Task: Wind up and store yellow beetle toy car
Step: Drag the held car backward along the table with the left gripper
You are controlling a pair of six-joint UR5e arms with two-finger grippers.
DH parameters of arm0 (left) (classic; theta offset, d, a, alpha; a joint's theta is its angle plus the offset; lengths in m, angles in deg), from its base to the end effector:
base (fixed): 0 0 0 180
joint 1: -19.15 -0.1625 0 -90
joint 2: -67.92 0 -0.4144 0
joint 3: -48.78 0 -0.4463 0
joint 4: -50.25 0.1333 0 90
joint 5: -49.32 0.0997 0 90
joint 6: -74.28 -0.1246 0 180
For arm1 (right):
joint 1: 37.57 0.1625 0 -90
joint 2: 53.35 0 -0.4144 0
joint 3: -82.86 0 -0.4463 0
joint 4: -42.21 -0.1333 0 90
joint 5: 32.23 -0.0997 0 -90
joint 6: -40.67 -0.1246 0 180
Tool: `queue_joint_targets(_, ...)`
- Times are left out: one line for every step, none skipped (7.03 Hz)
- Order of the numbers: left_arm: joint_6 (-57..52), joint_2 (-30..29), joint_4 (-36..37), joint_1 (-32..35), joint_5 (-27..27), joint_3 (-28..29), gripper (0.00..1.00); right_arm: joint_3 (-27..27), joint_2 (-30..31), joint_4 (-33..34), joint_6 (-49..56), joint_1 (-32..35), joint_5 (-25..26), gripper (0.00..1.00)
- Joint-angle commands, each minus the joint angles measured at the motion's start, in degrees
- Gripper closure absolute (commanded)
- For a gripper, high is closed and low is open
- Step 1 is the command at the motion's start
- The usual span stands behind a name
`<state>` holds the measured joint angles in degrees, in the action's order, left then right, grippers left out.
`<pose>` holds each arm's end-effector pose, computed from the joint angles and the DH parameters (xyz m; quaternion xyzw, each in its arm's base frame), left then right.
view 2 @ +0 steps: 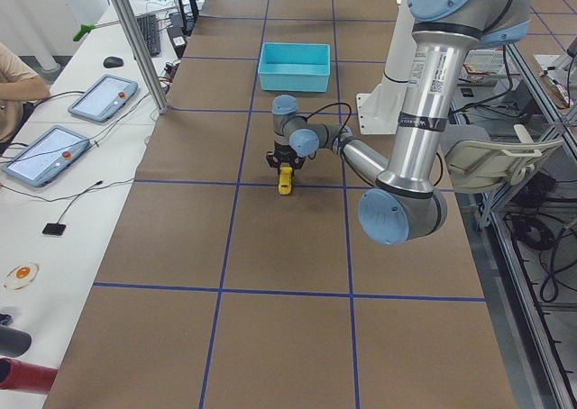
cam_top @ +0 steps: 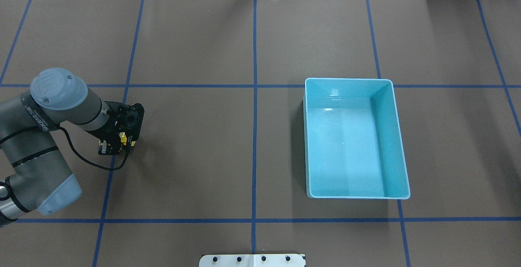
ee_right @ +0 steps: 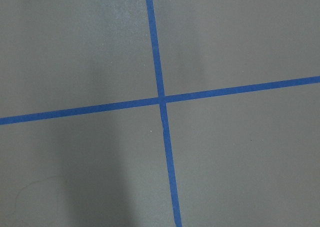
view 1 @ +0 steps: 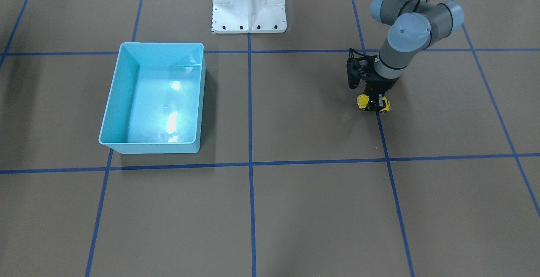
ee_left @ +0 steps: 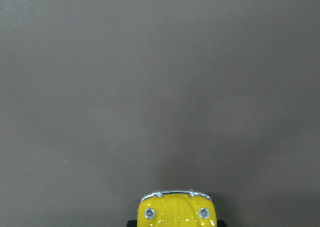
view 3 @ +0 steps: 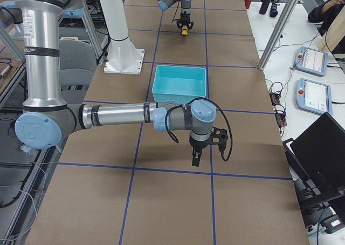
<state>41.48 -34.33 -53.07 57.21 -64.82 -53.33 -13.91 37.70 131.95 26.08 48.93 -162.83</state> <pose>0.4554 -0.4612 0.4124 0.2785 0.2476 0.6736 0.6383 0.0188 -0.5477 0.6161 -0.0062 -0.3498 0.0725 0.9340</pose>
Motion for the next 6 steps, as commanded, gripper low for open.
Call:
queue_joint_targets(-0.3,1.5,-1.8,0.1,0.0,0.1,1.00,0.0,0.0,0.0,0.0,0.0,0.0,0.00)
queue_joint_targets(-2.6,2.1,-1.8,0.9,-0.1,0.1,1.00,0.0,0.0,0.0,0.0,-0.1,0.0,0.00)
queue_joint_targets(-3.1,2.7,-1.8,1.3,-0.5,0.1,1.00,0.0,0.0,0.0,0.0,-0.2,0.0,0.00)
queue_joint_targets(-3.8,3.3,-2.8,1.5,-0.6,0.1,1.00,0.0,0.0,0.0,0.0,-0.3,-0.1,0.00)
queue_joint_targets(-3.9,4.6,-4.8,1.7,-0.6,0.3,1.00,0.0,0.0,0.0,0.0,-0.6,0.0,0.00)
queue_joint_targets(-3.9,5.8,-6.5,1.7,-0.6,0.5,1.00,0.0,0.0,0.0,-0.1,-0.9,0.0,0.00)
